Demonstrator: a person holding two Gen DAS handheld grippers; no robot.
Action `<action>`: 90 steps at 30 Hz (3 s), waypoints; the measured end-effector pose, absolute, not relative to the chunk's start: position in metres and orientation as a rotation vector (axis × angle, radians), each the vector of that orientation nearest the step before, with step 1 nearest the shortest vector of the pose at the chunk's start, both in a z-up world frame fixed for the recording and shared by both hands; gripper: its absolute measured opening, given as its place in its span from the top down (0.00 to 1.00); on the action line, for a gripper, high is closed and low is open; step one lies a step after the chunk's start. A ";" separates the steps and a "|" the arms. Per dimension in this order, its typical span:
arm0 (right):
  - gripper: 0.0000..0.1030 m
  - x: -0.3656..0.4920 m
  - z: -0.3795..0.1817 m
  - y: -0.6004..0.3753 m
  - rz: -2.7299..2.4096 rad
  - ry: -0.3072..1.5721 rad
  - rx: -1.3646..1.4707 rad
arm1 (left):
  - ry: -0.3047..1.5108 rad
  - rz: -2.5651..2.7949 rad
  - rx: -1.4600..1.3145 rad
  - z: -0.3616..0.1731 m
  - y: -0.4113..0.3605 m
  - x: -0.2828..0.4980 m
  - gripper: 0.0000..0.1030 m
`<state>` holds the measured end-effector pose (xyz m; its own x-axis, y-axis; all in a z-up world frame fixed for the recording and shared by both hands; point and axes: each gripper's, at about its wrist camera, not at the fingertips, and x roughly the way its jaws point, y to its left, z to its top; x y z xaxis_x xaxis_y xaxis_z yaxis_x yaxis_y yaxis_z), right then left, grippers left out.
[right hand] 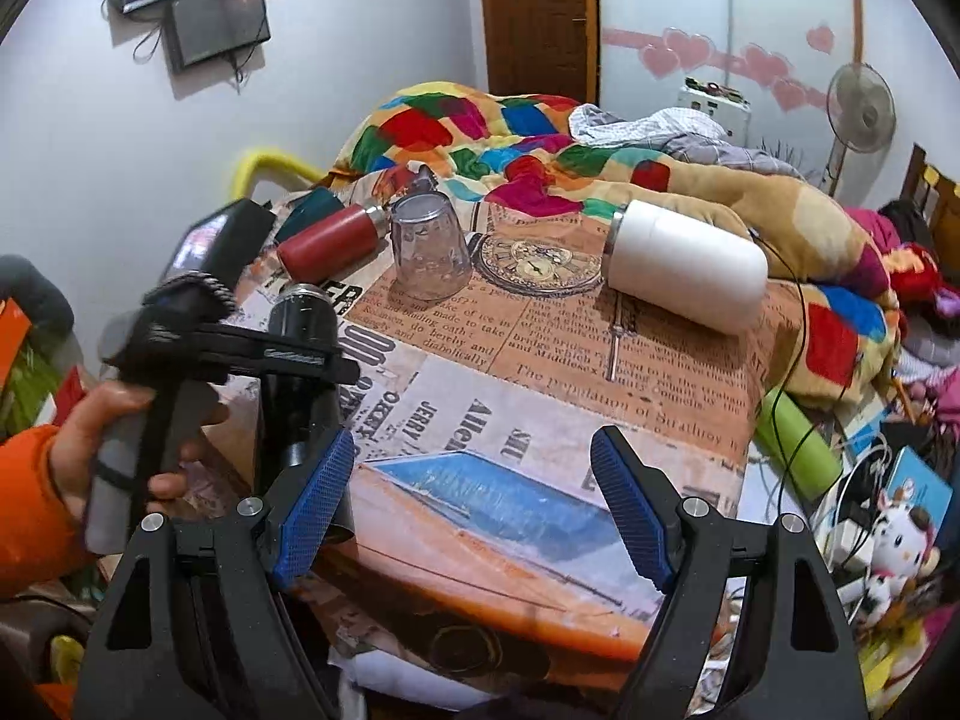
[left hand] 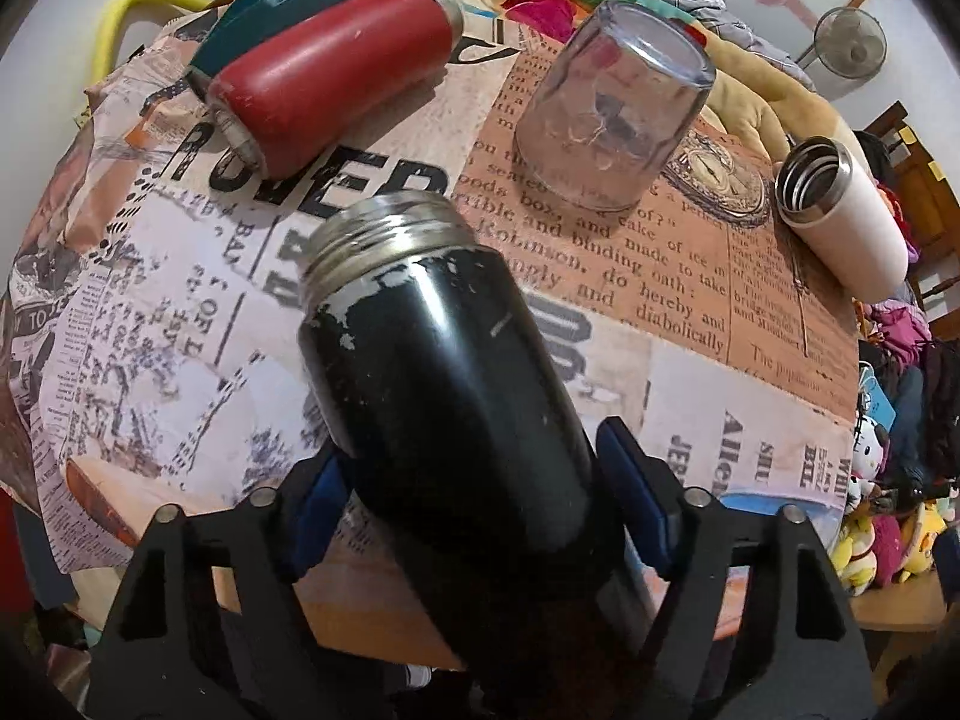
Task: Flip cup upright
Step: 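Grasp the black thermos with the left gripper while the right gripper releases it, then rotate the black thermos upright with the left gripper and lower it onto the table, then open the left gripper and withdraw from the standing thermos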
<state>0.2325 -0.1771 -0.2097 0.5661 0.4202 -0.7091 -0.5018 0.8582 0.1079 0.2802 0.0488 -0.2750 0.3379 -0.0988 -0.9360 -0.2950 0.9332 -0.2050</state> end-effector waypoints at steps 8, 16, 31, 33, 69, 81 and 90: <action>0.24 0.226 -0.206 -0.187 0.519 0.795 -0.085 | 1.152 0.114 -0.263 -0.256 0.031 0.292 0.39; 0.23 0.225 -0.199 -0.190 0.507 0.776 -0.078 | 0.925 0.063 -0.124 -0.178 0.018 0.254 0.39; 0.24 0.238 -0.195 -0.188 0.476 0.769 -0.060 | 0.740 0.020 -0.044 -0.126 -0.011 0.282 0.38; 0.23 0.239 -0.196 -0.189 0.473 0.773 -0.058 | 0.743 0.014 -0.031 -0.130 -0.015 0.286 0.39; 0.24 0.145 -0.071 -0.207 0.423 0.406 0.067 | 0.360 -0.059 0.017 -0.012 -0.011 0.094 0.29; 0.15 0.087 -0.041 -0.195 0.411 0.214 0.084 | 0.184 0.003 -0.002 0.006 0.000 0.003 0.15; 0.00 0.075 -0.047 -0.186 0.373 0.204 0.035 | 0.178 0.029 -0.029 -0.001 0.008 -0.015 0.01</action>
<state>0.0750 -0.1862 -0.0473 0.9108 0.3656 -0.1915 -0.3586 0.9308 0.0714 -0.0145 0.0077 -0.0006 0.9839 0.0258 -0.1771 -0.0310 0.9992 -0.0263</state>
